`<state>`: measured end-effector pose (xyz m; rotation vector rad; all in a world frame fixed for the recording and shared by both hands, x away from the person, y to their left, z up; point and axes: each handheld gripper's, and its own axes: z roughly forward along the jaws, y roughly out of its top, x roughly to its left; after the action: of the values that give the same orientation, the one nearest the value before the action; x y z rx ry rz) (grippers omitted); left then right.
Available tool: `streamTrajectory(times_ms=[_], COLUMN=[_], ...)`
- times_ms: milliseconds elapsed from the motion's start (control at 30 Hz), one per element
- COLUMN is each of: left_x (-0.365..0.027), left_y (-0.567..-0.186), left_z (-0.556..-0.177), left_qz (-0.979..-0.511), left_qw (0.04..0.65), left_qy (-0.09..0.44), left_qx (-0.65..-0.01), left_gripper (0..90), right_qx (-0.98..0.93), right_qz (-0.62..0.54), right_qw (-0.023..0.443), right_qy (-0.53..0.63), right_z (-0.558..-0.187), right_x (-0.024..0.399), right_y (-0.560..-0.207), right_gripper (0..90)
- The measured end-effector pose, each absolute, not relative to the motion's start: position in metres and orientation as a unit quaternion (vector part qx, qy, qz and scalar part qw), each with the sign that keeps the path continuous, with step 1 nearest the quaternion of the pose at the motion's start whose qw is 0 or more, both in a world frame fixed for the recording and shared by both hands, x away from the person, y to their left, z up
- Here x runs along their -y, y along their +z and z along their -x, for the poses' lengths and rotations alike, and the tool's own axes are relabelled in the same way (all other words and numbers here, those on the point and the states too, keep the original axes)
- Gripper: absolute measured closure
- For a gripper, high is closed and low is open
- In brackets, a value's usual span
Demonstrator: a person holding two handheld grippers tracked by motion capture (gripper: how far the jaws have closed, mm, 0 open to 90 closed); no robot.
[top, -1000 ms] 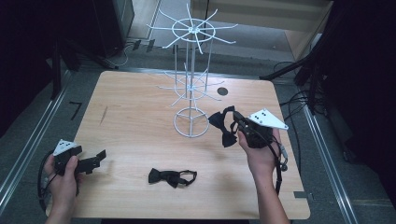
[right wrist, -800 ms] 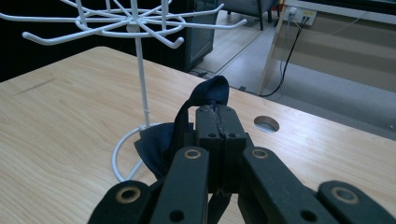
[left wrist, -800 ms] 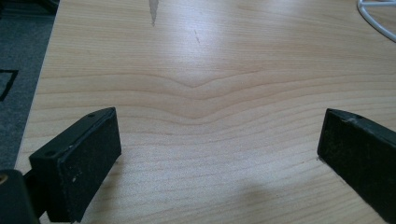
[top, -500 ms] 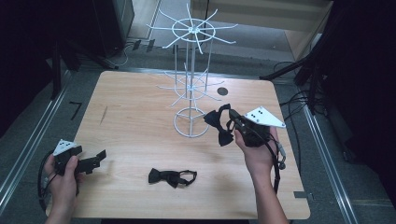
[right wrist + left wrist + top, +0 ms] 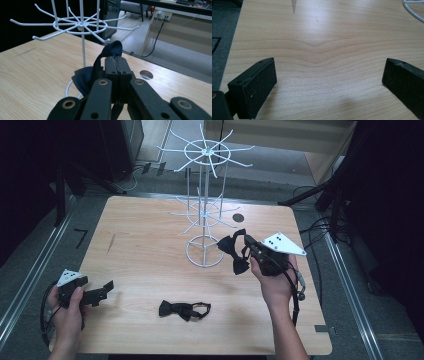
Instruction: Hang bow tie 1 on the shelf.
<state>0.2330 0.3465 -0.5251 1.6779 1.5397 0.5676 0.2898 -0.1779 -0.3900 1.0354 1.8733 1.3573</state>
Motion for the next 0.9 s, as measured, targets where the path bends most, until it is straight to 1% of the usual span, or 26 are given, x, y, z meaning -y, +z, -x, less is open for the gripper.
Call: streamTrajectory(times_ms=[633,900], left_x=[-0.347,-0.347], left_y=[-0.525,-0.525], left_z=[-0.233,-0.233], left_qz=[-0.656,-0.658], left_qw=[0.391,0.389], left_qy=[0.22,0.22], left_qx=[-0.607,-0.606], left_gripper=[0.0,0.0], right_qx=[-0.702,-0.701], right_qz=[-0.379,-0.38], right_qw=[0.311,0.306], right_qy=[0.517,0.52], right_z=[-0.295,-0.302], right_x=[0.17,0.169], right_y=[-0.372,-0.37], right_gripper=[90.0,90.0])
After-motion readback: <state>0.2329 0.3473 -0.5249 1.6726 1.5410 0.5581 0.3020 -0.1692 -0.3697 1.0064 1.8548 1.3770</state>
